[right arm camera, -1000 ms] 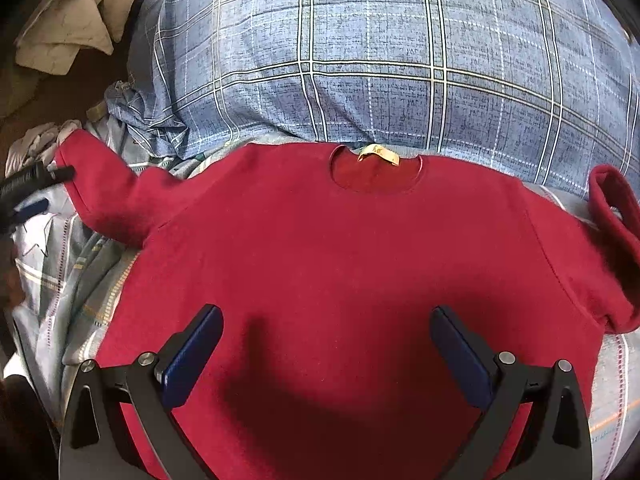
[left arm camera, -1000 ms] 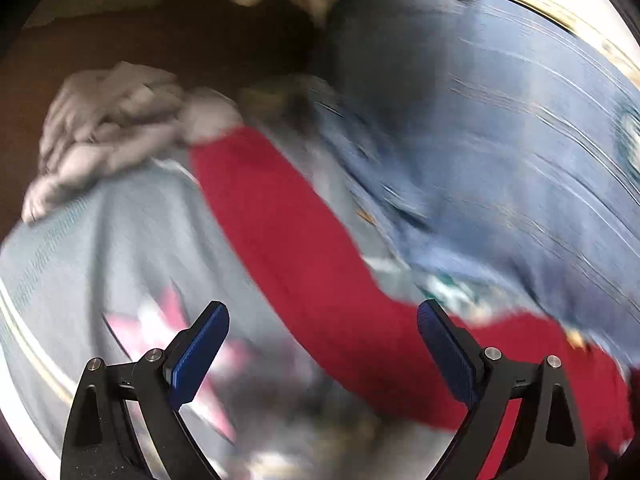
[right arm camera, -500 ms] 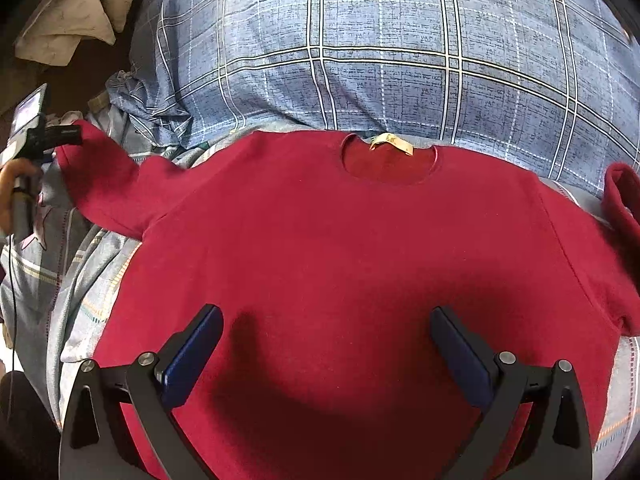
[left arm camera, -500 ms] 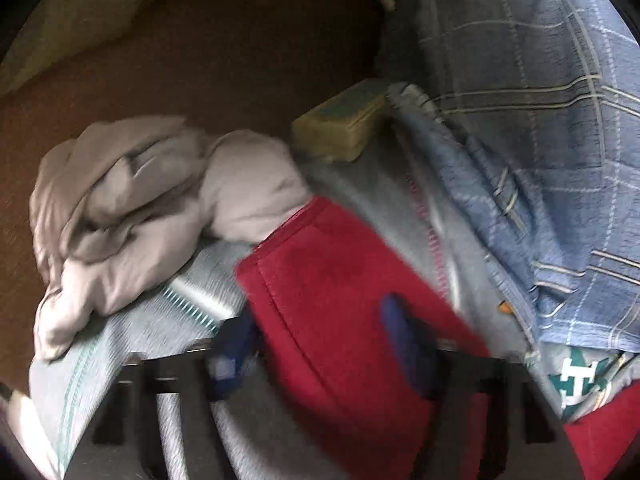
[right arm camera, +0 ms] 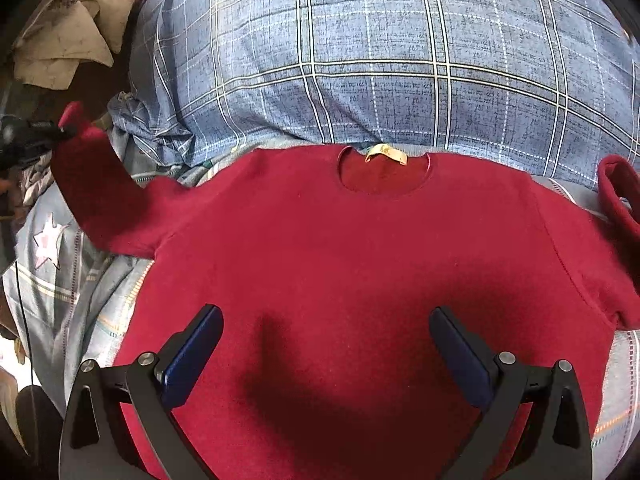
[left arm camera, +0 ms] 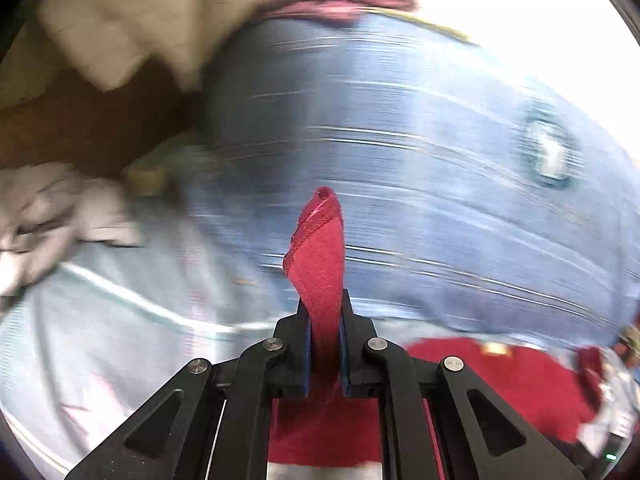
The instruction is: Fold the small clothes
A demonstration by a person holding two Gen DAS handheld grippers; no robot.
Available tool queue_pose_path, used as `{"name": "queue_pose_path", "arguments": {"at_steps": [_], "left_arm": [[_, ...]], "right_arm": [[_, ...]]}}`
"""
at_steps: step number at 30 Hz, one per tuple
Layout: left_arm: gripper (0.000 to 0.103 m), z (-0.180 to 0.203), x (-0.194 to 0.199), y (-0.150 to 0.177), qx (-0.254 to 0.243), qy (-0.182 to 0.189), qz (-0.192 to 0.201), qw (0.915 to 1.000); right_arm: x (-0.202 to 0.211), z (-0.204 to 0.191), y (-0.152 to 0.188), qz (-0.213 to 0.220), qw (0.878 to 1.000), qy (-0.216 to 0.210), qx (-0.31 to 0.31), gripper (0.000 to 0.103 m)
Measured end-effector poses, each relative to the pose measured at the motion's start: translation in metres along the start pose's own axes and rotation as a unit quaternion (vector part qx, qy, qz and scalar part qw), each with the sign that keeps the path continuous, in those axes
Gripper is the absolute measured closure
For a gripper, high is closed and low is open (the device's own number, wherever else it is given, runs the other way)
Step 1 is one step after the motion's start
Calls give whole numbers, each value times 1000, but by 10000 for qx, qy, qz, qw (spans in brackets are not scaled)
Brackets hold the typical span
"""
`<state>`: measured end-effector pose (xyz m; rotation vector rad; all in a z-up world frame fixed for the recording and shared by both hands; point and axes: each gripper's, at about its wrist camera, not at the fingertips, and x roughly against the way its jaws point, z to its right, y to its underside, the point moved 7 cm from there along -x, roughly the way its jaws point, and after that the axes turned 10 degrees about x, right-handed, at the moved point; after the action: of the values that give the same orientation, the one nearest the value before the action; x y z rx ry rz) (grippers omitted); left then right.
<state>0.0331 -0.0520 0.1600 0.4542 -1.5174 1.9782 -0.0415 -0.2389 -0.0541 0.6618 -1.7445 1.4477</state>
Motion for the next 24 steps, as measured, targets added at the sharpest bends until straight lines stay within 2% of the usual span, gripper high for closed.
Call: {"name": "queue_pose_path", "arguments": {"at_steps": [3,6,9,10,13,14,15,17,19,21,23,24], "left_arm": [[94,59,-10,31,-144,514,-335,9980],[93,102,-29,65,-191,759,-629,9949],[93,130,-60,101,-185,1001,-1060,9891],[93,137,-75,103,-213,1023,-1160,9877],[89,153,-115,132,-236,1229,-1674,9779],[81,154,-127,143,-229,1246,-1852,9745],[77,152,-137,152,-245,1224,-1994,9719],[60,148,-149,155,-390,1098,-2156,9695],[54,145,-142,146,-535,1070,-2160,9690],[45,134,-121,128,-663,1204,-1951,9711],[26,119,-103,111,-749,1101,-1560,9787],[23,108,-92,104,-748,1024,-1342,9828]], "right_arm": [[8,5,-4,100,9999,37,-45,0],[18,18,-7,207,9996,167,-112,0],[26,39,-8,250,9986,356,-305,0],[29,47,-8,254,9980,427,-378,0],[37,74,-6,212,9951,727,-633,0],[41,83,-5,230,9937,801,-745,0],[46,92,-5,271,9920,851,-889,0],[55,106,-5,354,9890,898,-1123,0],[61,114,-3,418,9866,904,-1296,0],[62,118,-1,416,9853,825,-1436,0],[56,115,1,356,9860,661,-1486,0],[52,111,1,330,9868,538,-1492,0]]}}
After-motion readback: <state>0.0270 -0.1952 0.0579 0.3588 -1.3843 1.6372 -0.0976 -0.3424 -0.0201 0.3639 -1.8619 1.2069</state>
